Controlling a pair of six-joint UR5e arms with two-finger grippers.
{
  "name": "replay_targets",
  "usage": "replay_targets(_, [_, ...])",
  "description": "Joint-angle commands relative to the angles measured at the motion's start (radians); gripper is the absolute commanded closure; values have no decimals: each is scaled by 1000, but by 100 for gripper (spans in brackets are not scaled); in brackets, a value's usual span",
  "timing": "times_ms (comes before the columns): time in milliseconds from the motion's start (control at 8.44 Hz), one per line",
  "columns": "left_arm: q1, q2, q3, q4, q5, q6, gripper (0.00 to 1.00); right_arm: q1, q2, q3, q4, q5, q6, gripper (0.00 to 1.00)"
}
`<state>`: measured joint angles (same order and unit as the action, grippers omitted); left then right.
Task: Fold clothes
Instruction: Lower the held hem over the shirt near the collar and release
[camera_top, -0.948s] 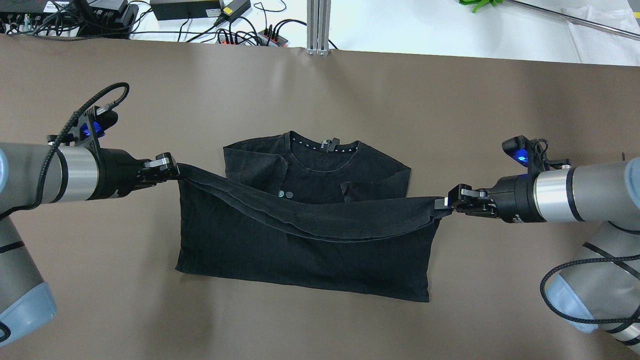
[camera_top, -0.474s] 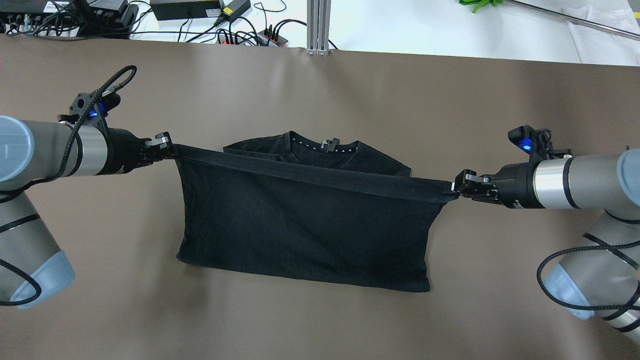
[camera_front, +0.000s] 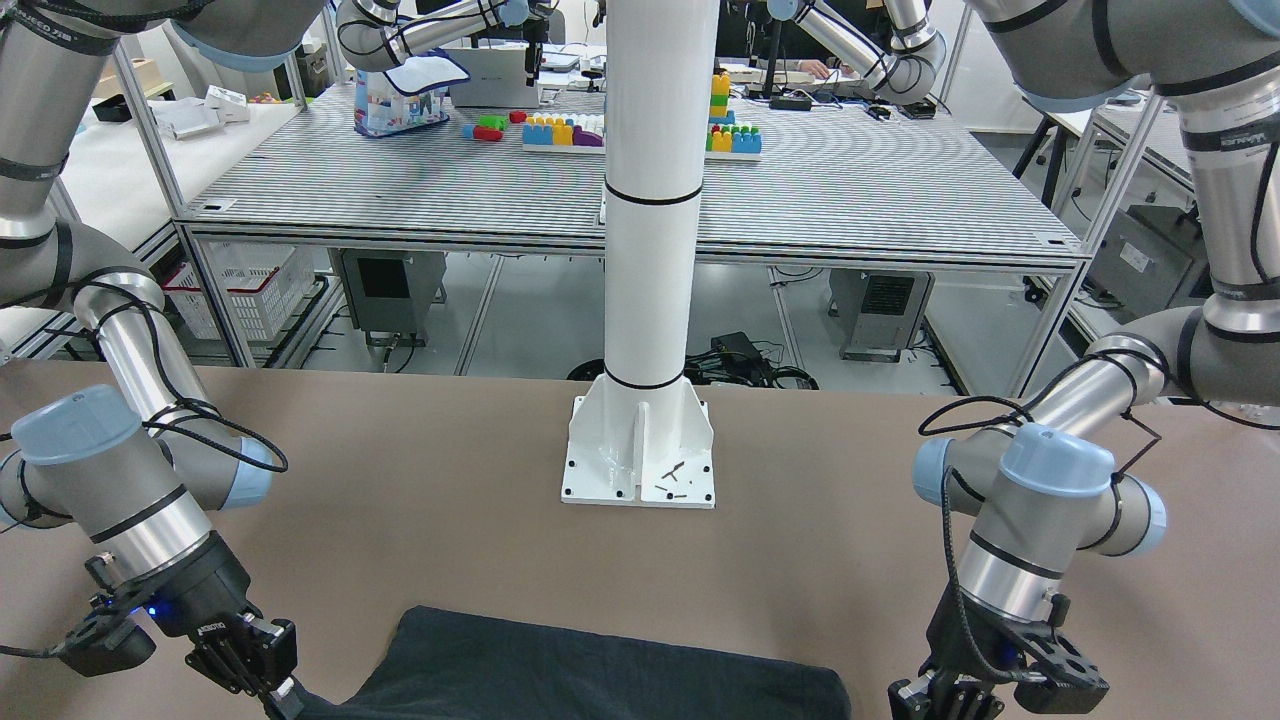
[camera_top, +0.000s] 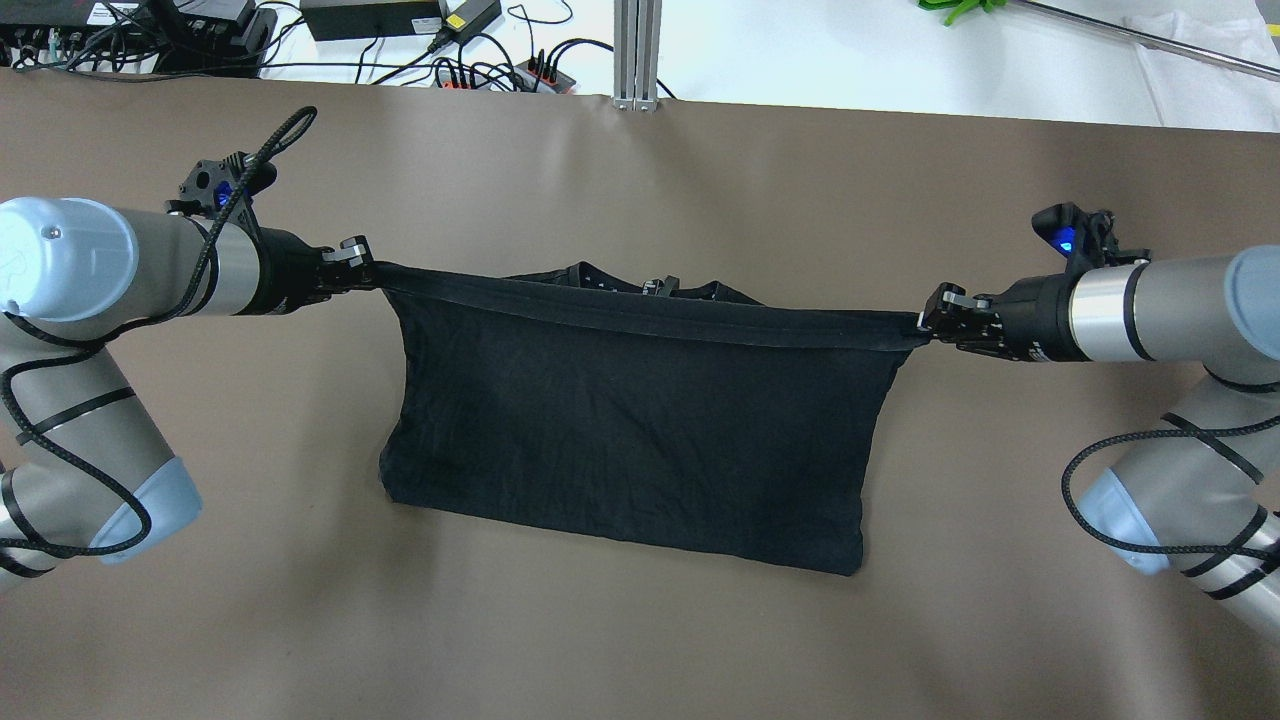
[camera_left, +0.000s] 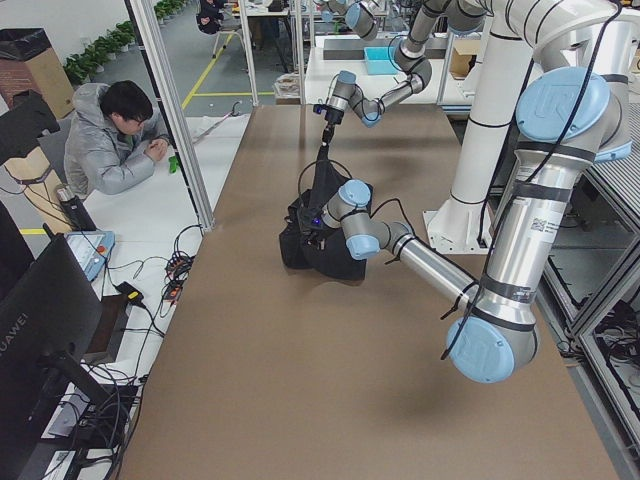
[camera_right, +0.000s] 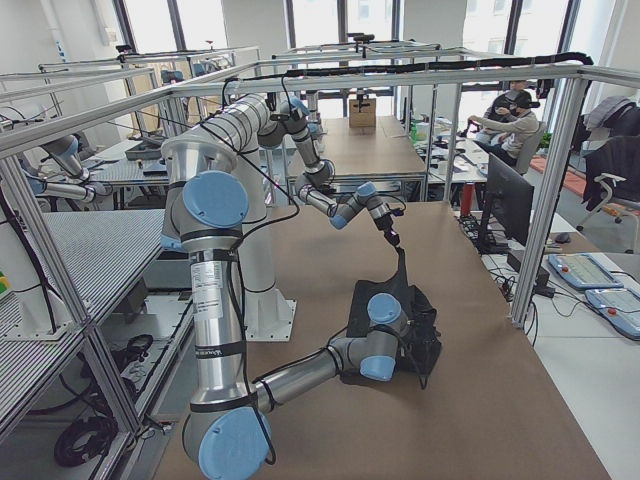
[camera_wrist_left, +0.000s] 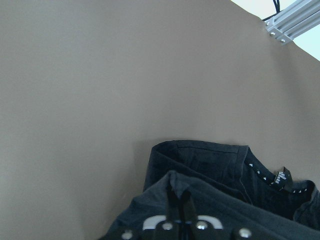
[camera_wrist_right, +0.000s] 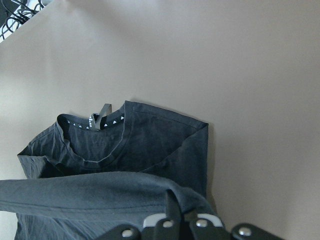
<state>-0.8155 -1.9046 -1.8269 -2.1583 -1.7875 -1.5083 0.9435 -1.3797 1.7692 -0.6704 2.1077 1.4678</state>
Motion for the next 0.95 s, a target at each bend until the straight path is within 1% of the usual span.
replay_targets(0, [-7,-8,1,0,-4,0,100,0,82,-13,-69,0,3,100])
replay_targets(118, [-7,-5,-2,-3,-6,0,100,-2,90,-14,-101,-6,-3,100])
replay_targets(237, [-7,1,-6,-5,-6,0,100,-3,99,-19,-107,-32,-3,100])
replay_targets(592, [-7,13,-20,-6,-4,-1,100,-8,108,-20,-106,-40,-3,100])
replay_targets(711, [-5,9,-20,-6,-1,-3,100,-8,113,-20,-106,-40,-3,93])
replay_targets(829, [-4,4,-28,-5,3,-7,100,-8,120,-20,-106,-40,-3,75])
